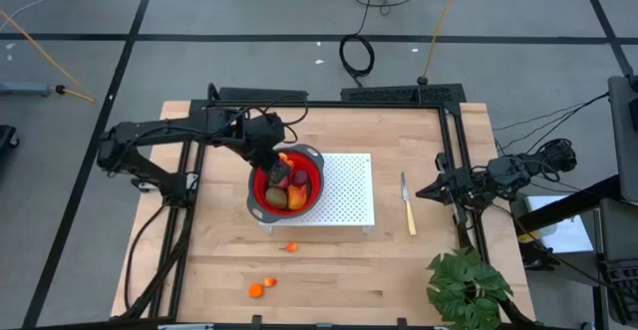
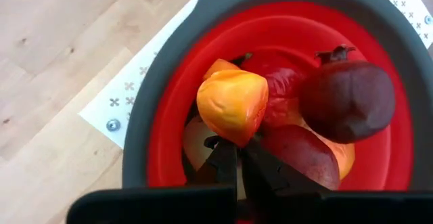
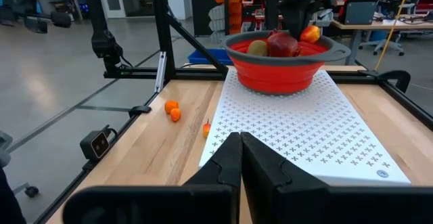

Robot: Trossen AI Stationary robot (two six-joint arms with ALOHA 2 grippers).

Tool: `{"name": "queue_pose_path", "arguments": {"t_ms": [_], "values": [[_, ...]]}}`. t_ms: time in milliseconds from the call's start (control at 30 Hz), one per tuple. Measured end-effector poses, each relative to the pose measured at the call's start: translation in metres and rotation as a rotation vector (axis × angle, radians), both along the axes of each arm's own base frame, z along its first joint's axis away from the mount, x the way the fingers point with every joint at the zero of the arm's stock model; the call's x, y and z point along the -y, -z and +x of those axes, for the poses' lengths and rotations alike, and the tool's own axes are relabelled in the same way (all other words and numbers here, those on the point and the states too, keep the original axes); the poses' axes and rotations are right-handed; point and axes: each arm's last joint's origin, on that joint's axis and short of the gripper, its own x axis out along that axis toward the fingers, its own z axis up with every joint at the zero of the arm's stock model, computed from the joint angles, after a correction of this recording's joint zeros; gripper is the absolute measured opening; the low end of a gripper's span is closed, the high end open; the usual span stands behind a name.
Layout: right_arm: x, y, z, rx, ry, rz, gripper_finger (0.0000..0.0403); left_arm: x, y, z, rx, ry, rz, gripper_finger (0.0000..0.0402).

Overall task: Pick & Place Fruit
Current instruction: Put the orange pear into the red strainer bowl on the shelf, then put the orange into the red strainer bowl on the shelf

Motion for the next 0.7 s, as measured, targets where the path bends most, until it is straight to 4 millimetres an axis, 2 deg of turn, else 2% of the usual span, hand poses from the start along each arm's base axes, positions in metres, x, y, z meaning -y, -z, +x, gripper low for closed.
{"name": "queue_pose_path", "arguments": {"t_ms": [200,500,567,700], "values": [[0.000,0.000,0.000,0.000,0.000,-0.002,0.0000,0.000,0.000,0.000,0.000,-0.001,-0.002,0.0030],[0.000,0.000,0.000,0.000,0.000,-0.002,0.0000,-0.002,-0.002,-0.001,0.019,-0.002,-0.022,0.0106],[0.000,0.000,0.000,0.000,0.000,-0.002,0.0000,-0.004,-0.010,-0.004,0.040,-0.022,-0.045,0.0115],[0.000,0.000,0.000,0.000,0.000,-0.002,0.0000,-0.004,-0.040,-0.012,0.109,-0.048,0.008,0.0111]]}}
